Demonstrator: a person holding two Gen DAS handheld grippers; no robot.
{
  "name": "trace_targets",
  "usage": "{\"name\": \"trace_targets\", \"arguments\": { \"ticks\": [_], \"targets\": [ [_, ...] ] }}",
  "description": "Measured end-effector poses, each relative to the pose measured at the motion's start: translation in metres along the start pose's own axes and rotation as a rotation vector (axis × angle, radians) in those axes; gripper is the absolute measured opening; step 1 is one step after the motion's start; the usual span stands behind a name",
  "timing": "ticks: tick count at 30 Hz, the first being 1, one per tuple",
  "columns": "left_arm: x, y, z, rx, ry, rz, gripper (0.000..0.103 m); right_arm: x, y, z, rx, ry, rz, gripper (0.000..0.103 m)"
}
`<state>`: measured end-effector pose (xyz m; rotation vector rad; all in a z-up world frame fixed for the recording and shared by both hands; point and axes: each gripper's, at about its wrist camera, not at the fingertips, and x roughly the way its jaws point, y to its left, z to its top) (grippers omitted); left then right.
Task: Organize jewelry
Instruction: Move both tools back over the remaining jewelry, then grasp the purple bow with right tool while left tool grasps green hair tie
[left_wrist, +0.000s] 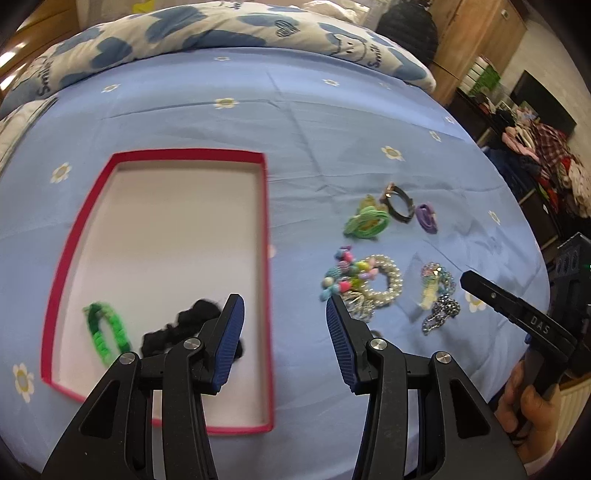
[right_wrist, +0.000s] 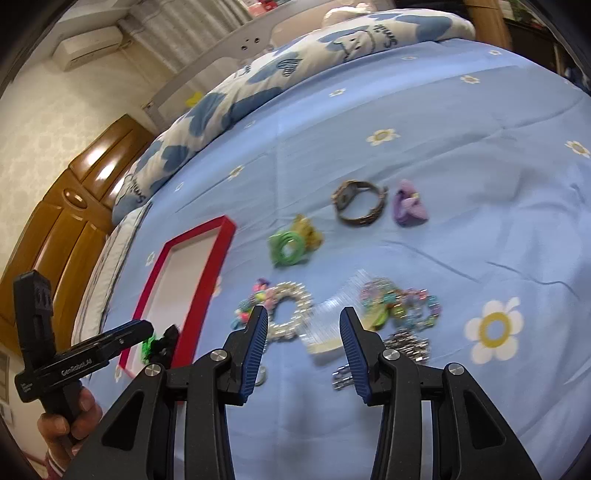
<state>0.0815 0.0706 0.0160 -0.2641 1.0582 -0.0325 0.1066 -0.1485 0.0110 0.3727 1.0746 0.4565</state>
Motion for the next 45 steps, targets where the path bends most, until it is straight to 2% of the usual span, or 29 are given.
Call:
{"name": "trace_targets", "arguments": {
  "ticks": [8, 14, 21, 29, 31, 33, 34, 37, 45],
  "targets": [
    [0.024, -0.027, 0.018, 0.053, 0.022, -0.035, 0.045, -0.002, -0.029, 0.015, 0.024, -0.021, -0.04, 0.044],
    [0.047, -0.047, 0.037, 0.103, 0.038, -0.064, 0.045, 0.004, -0.051, 0.038, 0.035, -0.034, -0.073, 0.044],
    [0.088, -0.065, 0.061, 0.158, 0.084, -0.095, 0.045, 0.026, -0.07, 0.065, 0.037, -0.016, -0.102, 0.044],
    [0.123, -0.076, 0.069, 0.2, 0.129, -0.113, 0.044, 0.053, -0.081, 0.082, 0.017, 0.016, -0.134, 0.043],
    [0.128, -0.075, 0.071, 0.195, 0.133, -0.122, 0.039, 0.06, -0.083, 0.084, 0.018, 0.026, -0.145, 0.043],
    [0.131, -0.073, 0.072, 0.186, 0.142, -0.136, 0.02, 0.066, -0.084, 0.086, 0.013, 0.037, -0.154, 0.039],
    [0.133, -0.073, 0.072, 0.18, 0.148, -0.145, 0.017, 0.069, -0.085, 0.086, 0.01, 0.041, -0.158, 0.038],
    [0.131, -0.072, 0.07, 0.182, 0.141, -0.149, 0.013, 0.076, -0.085, 0.085, -0.002, 0.053, -0.174, 0.017],
    [0.104, -0.066, 0.068, 0.161, 0.095, -0.166, 0.012, 0.057, -0.08, 0.08, 0.006, 0.011, -0.14, 0.014]
  ]
}}
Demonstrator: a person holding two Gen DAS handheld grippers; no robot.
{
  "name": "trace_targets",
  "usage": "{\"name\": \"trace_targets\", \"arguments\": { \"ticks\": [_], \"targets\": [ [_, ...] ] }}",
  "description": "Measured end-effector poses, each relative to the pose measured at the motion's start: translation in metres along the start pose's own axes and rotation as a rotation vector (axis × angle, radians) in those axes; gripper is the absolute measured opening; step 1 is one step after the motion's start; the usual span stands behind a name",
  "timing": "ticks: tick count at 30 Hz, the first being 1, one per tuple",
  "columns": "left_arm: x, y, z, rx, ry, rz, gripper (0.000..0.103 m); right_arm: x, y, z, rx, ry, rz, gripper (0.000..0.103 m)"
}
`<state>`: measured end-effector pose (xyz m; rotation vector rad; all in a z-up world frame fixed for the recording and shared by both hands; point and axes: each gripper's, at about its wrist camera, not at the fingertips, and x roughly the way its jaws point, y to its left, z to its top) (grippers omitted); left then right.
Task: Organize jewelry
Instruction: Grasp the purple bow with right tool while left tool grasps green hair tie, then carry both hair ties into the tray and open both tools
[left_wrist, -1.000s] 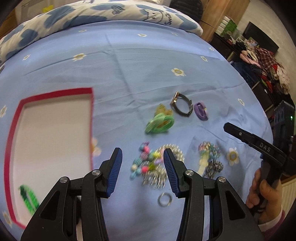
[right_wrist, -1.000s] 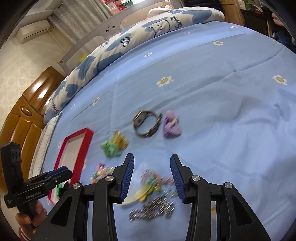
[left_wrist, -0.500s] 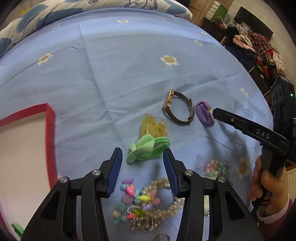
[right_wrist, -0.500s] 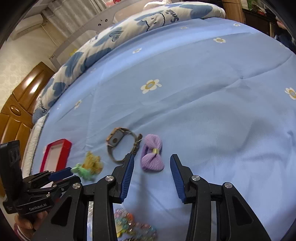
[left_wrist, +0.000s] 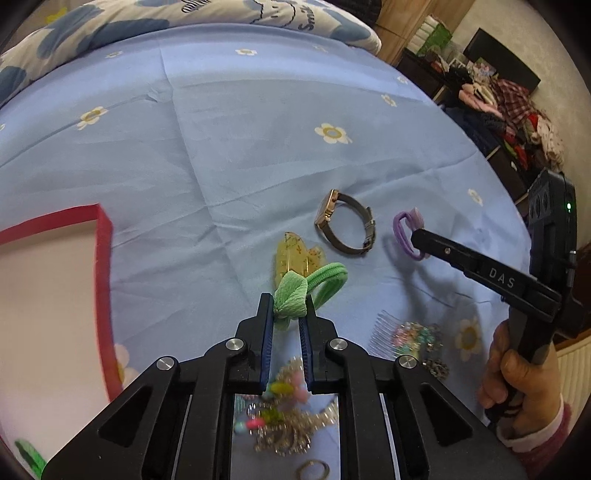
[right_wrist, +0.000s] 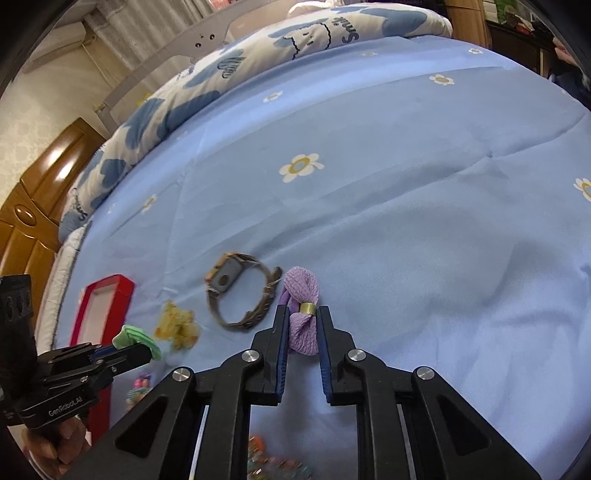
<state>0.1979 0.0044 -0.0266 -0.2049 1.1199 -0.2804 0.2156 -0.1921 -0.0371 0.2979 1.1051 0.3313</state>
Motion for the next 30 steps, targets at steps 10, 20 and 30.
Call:
{"name": "trace_targets", "arguments": {
  "ticks": [10, 20, 30],
  "targets": [
    [-0.04, 0.015, -0.026, -0.082, -0.046, 0.007, 0.012, -0.026, 0.033, -0.016, -0.012, -0.017, 0.085, 0.014],
    [-0.077, 0.048, -0.051, -0.188, -0.091, 0.034, 0.012, -0.031, 0.084, -0.039, -0.065, 0.018, 0.174, 0.014],
    [-0.106, 0.084, -0.069, -0.262, -0.127, 0.07, 0.012, -0.024, 0.136, -0.053, -0.13, 0.051, 0.248, 0.014]
  ]
}}
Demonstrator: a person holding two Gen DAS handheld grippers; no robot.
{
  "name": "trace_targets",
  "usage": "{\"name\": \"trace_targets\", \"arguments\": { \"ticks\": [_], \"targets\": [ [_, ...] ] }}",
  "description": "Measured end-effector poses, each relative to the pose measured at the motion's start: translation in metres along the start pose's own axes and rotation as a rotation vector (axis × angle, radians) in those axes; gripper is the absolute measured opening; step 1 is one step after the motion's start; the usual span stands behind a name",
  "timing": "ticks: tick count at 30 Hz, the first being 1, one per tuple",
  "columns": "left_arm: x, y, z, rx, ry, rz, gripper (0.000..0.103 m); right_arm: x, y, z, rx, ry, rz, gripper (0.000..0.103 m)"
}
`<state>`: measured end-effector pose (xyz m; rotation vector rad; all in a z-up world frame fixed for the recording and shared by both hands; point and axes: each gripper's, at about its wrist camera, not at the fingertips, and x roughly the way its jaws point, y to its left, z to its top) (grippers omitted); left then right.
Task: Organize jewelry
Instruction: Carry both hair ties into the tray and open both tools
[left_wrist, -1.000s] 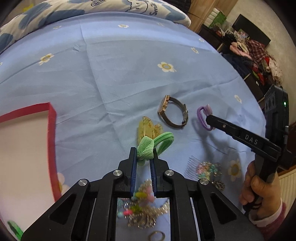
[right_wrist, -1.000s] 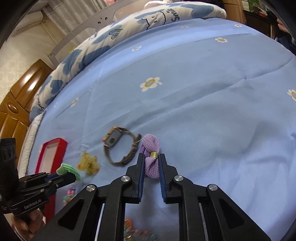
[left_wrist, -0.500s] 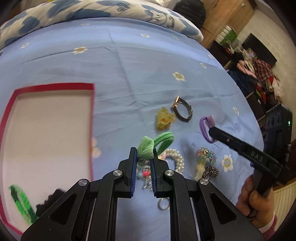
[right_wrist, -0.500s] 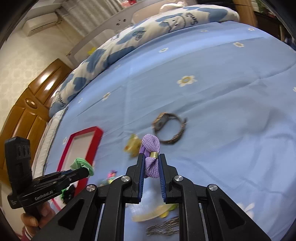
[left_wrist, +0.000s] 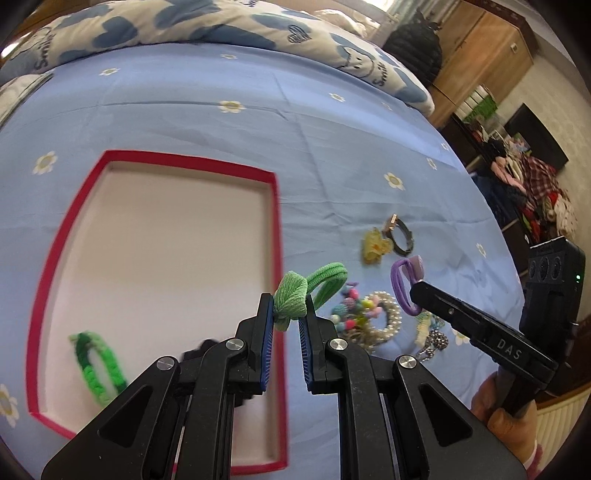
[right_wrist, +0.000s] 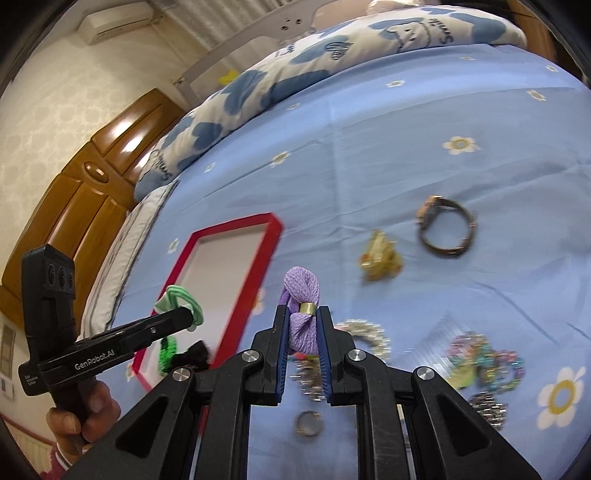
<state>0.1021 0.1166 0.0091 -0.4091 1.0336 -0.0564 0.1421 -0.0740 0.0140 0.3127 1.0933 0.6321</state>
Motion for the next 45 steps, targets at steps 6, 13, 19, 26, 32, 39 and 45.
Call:
{"name": "trace_targets", "arguments": {
  "ticks": [6, 13, 19, 26, 32, 39, 45],
  "targets": [
    [-0.011, 0.026, -0.003, -0.042, -0.017, 0.031, 0.012, 0.016, 0.031, -0.004, -0.041, 0.028, 0.044, 0.014],
    [-0.02, 0.059, -0.004, -0.091, -0.025, 0.064, 0.012, 0.036, 0.064, -0.01, -0.094, 0.067, 0.084, 0.014],
    [-0.019, 0.083, -0.006, -0.124, -0.003, 0.099, 0.012, 0.056, 0.087, -0.012, -0.128, 0.105, 0.11, 0.015],
    [-0.005, 0.108, -0.005, -0.151, 0.045, 0.145, 0.012, 0.089, 0.11, -0.014, -0.171, 0.162, 0.116, 0.015],
    [0.01, 0.124, -0.004, -0.175, 0.096, 0.177, 0.012, 0.118, 0.115, -0.017, -0.194, 0.223, 0.095, 0.015],
    [0.018, 0.127, -0.003, -0.163, 0.114, 0.202, 0.013, 0.132, 0.114, -0.02, -0.212, 0.263, 0.069, 0.019],
    [0.019, 0.126, -0.001, -0.164, 0.12, 0.214, 0.018, 0.13, 0.113, -0.018, -0.214, 0.263, 0.072, 0.026]
  ]
}}
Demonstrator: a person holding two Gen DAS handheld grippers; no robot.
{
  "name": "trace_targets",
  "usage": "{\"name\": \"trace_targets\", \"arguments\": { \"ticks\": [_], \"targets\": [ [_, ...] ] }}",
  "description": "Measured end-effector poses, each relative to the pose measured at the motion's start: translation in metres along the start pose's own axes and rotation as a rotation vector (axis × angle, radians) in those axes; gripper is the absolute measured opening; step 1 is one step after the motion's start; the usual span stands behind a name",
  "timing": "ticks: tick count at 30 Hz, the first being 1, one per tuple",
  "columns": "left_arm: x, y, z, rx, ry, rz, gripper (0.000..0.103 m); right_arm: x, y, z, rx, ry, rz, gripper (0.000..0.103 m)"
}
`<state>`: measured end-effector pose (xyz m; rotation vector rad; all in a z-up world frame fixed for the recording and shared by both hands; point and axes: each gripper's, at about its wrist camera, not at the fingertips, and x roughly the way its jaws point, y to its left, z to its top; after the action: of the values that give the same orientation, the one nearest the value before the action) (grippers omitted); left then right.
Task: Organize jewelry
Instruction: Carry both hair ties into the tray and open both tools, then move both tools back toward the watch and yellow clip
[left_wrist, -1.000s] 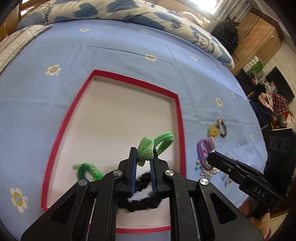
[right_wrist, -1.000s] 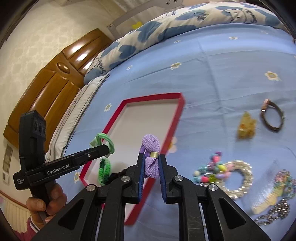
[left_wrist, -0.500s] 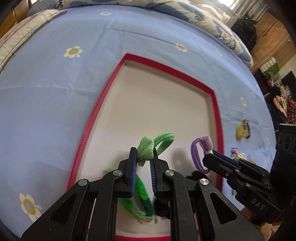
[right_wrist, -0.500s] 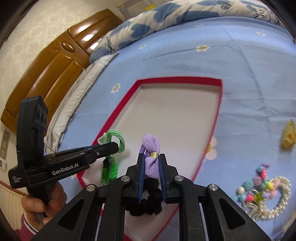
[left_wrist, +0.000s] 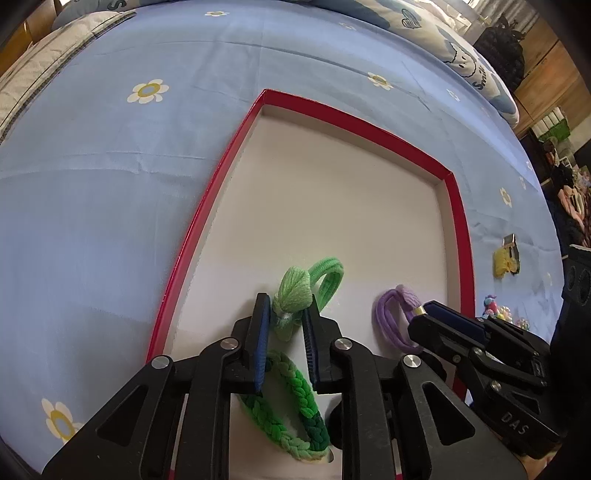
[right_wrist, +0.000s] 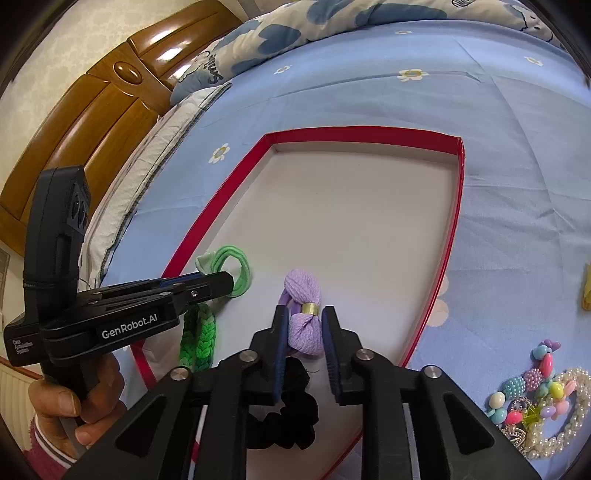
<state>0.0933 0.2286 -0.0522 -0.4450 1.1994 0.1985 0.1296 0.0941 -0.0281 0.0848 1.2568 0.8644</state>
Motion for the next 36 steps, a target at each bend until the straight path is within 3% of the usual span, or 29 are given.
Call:
{"name": "trace_targets", "arguments": {
  "ticks": [4, 9, 20, 24, 33, 36],
  "targets": [
    [-0.002, 0.0, -0.001, 0.001, 0.001, 0.009, 0.02, -0.003, 0.002, 0.0, 0.001, -0.009, 0.005, 0.03],
    [-0.006, 0.0, -0.002, -0.001, -0.006, 0.016, 0.03, -0.012, 0.003, 0.0, 0.005, -0.028, 0.01, 0.03],
    [-0.028, -0.009, -0.009, 0.005, -0.047, -0.009, 0.03, -0.059, -0.01, -0.012, 0.051, -0.111, 0.013, 0.033],
    [-0.039, -0.025, -0.01, 0.029, -0.065, -0.036, 0.03, -0.078, -0.024, -0.022, 0.079, -0.139, -0.012, 0.039],
    [-0.046, -0.082, -0.014, 0.122, -0.067, -0.104, 0.03, -0.122, -0.08, -0.048, 0.196, -0.199, -0.086, 0.039],
    [-0.044, -0.1, -0.017, 0.148, -0.063, -0.118, 0.035, -0.136, -0.098, -0.055, 0.232, -0.216, -0.112, 0.04]
  ]
}}
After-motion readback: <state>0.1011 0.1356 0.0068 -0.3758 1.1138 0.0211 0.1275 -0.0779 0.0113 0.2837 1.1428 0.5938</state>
